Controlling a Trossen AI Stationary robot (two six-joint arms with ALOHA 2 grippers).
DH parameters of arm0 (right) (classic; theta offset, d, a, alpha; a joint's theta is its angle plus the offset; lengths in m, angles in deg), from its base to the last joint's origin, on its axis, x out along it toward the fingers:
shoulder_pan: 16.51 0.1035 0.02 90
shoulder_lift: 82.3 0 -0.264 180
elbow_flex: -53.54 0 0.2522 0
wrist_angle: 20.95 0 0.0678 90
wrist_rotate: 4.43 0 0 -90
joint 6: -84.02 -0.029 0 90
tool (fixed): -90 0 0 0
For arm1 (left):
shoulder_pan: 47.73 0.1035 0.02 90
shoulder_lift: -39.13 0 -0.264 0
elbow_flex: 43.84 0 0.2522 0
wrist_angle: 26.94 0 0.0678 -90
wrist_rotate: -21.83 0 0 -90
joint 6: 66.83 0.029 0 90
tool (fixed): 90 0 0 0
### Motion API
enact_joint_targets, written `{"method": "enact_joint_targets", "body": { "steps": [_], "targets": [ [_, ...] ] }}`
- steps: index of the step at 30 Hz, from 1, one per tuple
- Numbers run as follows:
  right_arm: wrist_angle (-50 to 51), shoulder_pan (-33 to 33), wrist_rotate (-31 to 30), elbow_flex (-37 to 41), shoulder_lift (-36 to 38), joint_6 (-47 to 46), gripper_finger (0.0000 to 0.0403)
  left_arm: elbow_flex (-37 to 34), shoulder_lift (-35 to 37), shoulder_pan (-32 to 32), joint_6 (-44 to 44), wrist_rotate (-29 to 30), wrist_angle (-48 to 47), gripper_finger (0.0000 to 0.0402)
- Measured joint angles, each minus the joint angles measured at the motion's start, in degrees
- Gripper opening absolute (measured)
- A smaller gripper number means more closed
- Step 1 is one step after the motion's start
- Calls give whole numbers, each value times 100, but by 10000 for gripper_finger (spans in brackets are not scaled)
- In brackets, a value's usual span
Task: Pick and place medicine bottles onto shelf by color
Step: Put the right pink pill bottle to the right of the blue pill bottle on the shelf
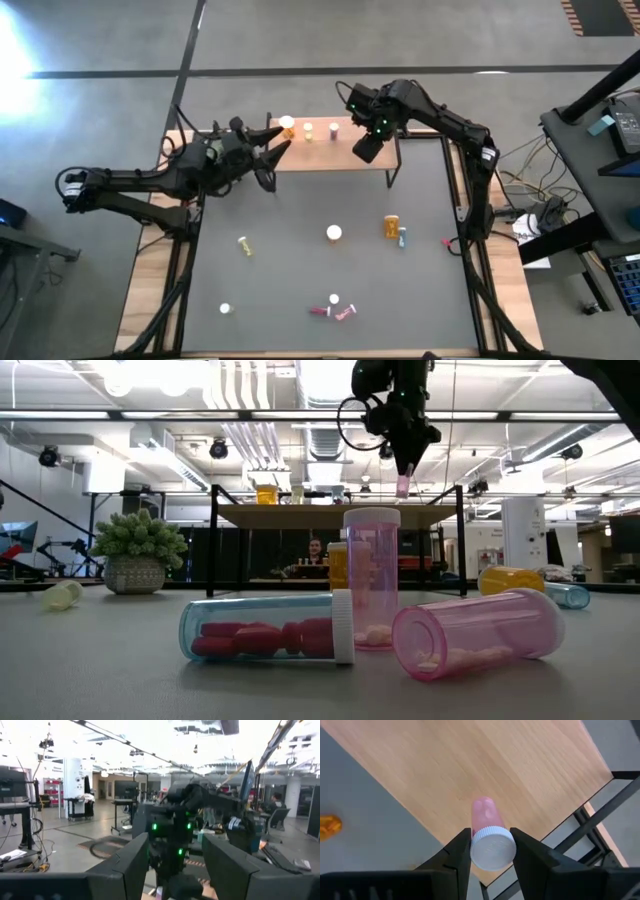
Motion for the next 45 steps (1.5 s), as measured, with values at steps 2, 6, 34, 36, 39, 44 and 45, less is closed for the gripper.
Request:
{"method": "enact_joint_targets", "body": {
  "steps": [2, 6, 34, 36, 39, 44, 45],
  "targets": [
    [-12, -9, 0, 5, -22, 84, 116, 0, 0, 1, 16, 2, 56, 169],
    [-8, -26, 2, 14, -27, 96, 116, 0, 0, 4, 92, 53, 236, 169],
    [-11, -23, 11, 25, -225, -162, 116, 224, 24, 77, 2016, 589, 566, 169],
    [-9, -23, 15, 25, -225, 92, 116, 232, 24, 79, 2014, 590, 586, 169],
    [-11, -23, 17, 25, -225, 313, 116, 232, 24, 83, 2006, 603, 774, 169],
    [-11, -34, 24, 25, -225, 476, 116, 223, 26, 81, 1974, 610, 908, 169],
    [-11, -34, 24, 25, -225, 519, 116, 221, 22, 81, 1974, 610, 899, 169]
  ]
}}
